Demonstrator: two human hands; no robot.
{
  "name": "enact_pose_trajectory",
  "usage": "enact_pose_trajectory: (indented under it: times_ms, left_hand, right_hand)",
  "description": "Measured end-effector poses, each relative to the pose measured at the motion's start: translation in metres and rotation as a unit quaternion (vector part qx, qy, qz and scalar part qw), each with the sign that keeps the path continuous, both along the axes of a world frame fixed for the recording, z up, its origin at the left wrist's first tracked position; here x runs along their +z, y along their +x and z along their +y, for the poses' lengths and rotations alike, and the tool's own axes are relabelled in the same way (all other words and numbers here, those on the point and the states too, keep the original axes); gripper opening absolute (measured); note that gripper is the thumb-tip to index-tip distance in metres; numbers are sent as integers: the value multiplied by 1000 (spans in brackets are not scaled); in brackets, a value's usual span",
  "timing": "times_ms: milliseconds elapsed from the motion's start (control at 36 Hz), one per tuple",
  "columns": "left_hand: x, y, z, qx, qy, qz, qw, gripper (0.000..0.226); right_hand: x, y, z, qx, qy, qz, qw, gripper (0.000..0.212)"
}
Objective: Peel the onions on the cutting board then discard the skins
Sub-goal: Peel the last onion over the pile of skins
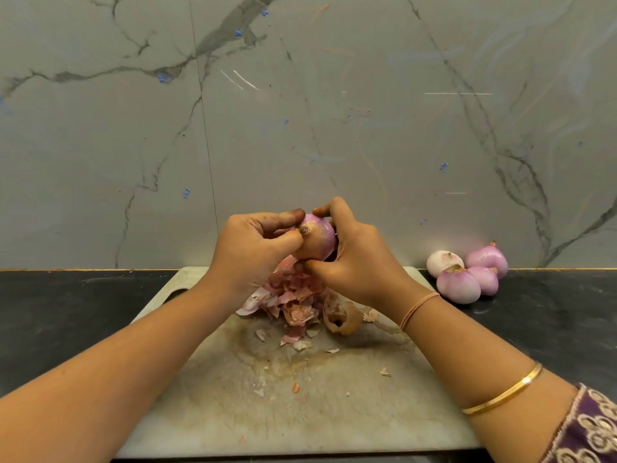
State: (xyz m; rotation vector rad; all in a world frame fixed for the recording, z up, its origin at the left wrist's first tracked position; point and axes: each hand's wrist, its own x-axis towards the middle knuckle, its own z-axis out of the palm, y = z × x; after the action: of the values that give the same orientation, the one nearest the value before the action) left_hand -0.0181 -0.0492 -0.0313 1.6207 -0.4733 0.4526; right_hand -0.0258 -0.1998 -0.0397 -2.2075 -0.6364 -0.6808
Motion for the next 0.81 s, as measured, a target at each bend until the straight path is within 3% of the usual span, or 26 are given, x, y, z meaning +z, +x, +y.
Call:
enact_pose_trajectory:
  times_ms: [250, 389, 611, 806]
  left_hand:
    - [-1, 6, 10, 49, 73, -74, 993, 38]
    - [-4, 0, 3, -5, 58, -63, 996, 29]
    - [-5, 1, -1, 10, 11, -15, 1000, 22]
    - [-2, -4, -5, -41, -24, 31, 998, 25]
  right_hand:
    - [2, -1, 0, 25, 30, 46, 998, 55]
    - [3, 0, -2, 33, 69, 70, 995, 56]
    - [2, 0, 4, -7, 22, -9, 1000, 53]
    - [1, 1, 4, -39, -8, -29, 999, 83]
